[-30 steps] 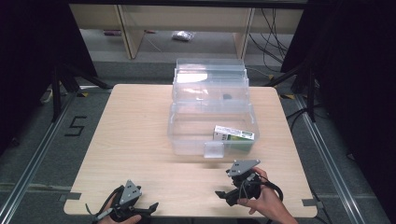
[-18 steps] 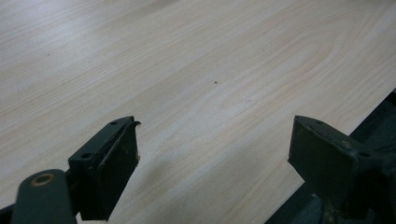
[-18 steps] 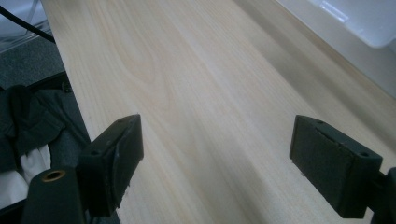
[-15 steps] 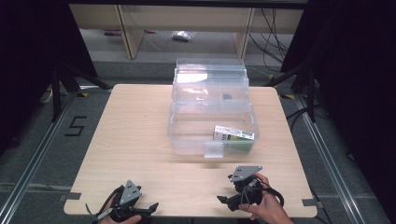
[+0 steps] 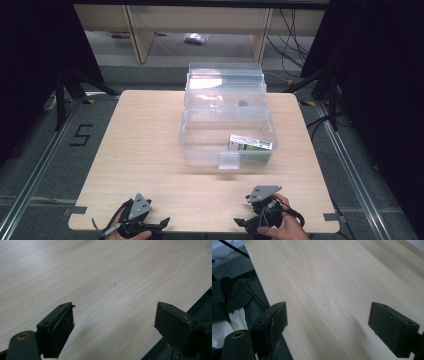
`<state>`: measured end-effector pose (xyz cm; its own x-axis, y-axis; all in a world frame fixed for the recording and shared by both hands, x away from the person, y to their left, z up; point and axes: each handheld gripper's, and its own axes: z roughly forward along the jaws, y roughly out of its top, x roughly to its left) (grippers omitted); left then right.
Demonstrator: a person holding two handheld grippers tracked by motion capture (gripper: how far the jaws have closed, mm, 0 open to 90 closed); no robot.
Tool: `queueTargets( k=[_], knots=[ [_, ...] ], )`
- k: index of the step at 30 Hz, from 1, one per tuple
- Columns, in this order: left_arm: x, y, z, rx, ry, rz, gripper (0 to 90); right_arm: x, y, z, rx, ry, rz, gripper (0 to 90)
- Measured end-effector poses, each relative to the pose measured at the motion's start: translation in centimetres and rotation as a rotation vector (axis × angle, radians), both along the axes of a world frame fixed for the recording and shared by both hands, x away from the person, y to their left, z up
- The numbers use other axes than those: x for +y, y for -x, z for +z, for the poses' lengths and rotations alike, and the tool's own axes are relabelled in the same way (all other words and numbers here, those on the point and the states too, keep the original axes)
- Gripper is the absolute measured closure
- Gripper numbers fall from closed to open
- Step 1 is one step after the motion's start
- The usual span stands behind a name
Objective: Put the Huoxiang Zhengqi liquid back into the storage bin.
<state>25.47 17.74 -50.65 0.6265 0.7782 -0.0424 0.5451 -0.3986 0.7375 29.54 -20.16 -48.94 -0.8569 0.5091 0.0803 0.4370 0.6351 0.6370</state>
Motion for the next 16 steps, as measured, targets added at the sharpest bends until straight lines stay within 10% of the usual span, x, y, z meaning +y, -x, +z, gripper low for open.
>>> queueTargets(
  k=[16],
  knots=[
    [0.01,-0.03,0.01,-0.001,-0.011,-0.004,15.1,0.17,0.25,-0.35,0.019,0.019,-0.044,16.3]
  ],
)
